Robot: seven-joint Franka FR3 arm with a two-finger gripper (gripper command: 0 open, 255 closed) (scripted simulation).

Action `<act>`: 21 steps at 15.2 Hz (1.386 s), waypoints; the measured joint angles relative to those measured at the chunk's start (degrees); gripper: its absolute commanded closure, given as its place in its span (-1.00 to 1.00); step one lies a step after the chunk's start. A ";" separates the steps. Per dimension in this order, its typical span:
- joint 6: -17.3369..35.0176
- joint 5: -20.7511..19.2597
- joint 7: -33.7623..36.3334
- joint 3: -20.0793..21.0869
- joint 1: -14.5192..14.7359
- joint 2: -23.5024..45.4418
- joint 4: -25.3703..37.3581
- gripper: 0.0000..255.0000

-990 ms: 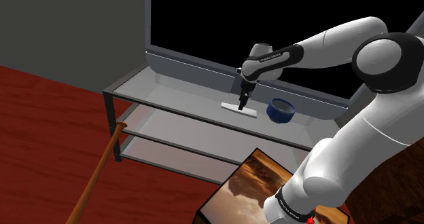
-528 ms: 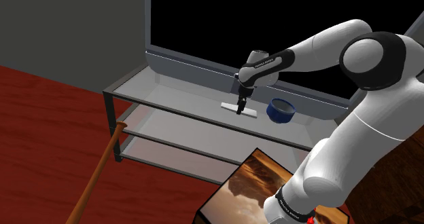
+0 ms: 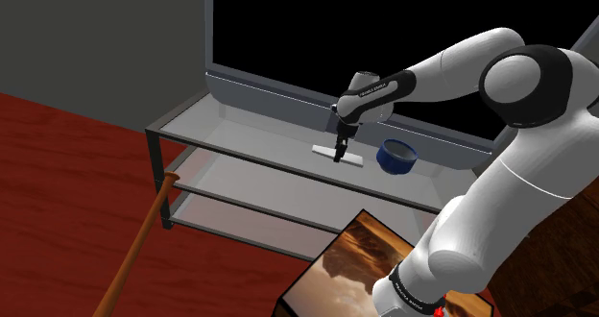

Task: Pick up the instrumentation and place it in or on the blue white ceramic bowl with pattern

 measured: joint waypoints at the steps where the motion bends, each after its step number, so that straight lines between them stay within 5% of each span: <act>1: 0.00 0.00 0.00 0.00 0.00 0.01 0.00 1.00; 9: -0.39 -0.19 0.15 0.02 0.00 -0.28 0.12 1.00; 21: -9.61 -3.48 2.46 0.65 -0.20 -6.35 3.90 1.00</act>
